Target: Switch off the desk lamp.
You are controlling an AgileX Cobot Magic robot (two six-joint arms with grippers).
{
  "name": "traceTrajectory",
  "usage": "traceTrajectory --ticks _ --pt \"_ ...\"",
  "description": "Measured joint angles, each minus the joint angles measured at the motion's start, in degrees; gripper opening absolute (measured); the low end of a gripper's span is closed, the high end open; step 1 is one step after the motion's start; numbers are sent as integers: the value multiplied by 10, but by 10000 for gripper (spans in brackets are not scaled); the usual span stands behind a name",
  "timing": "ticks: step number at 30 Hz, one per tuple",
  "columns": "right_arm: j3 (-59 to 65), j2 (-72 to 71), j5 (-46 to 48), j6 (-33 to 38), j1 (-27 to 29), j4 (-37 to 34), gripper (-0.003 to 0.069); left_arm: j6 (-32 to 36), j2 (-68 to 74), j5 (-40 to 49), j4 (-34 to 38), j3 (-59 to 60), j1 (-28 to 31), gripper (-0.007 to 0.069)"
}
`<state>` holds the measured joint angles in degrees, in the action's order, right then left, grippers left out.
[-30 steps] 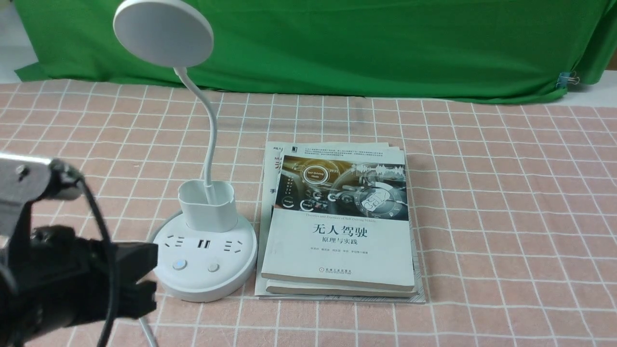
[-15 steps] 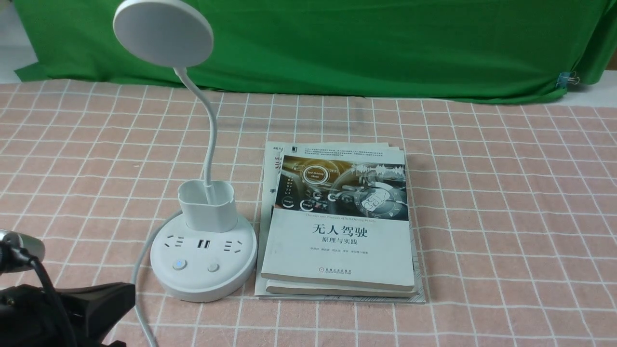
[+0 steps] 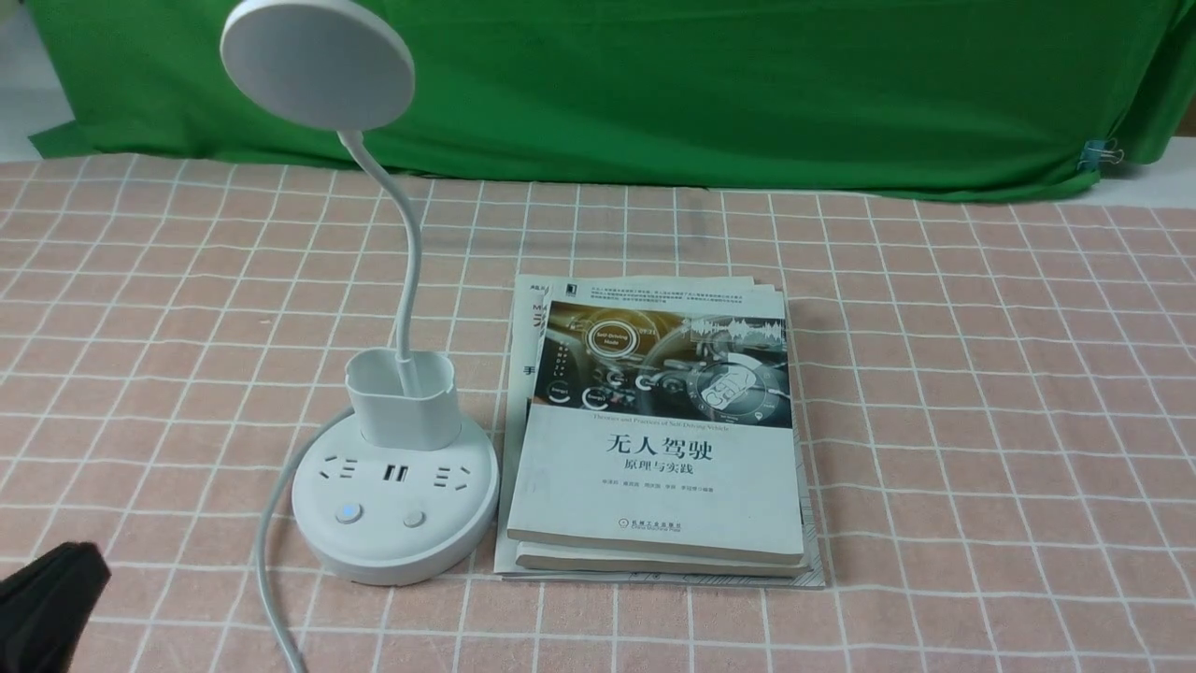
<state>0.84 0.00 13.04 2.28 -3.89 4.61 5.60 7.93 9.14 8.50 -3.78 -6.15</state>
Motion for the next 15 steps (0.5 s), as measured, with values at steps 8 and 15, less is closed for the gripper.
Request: traceTrajectory --ticks 8,15 --pt "0 0 0 -1 0 0 240 -19 -78 75 10 42 39 6" --pt "0 0 0 -1 0 0 240 -22 -79 81 11 42 40 6"
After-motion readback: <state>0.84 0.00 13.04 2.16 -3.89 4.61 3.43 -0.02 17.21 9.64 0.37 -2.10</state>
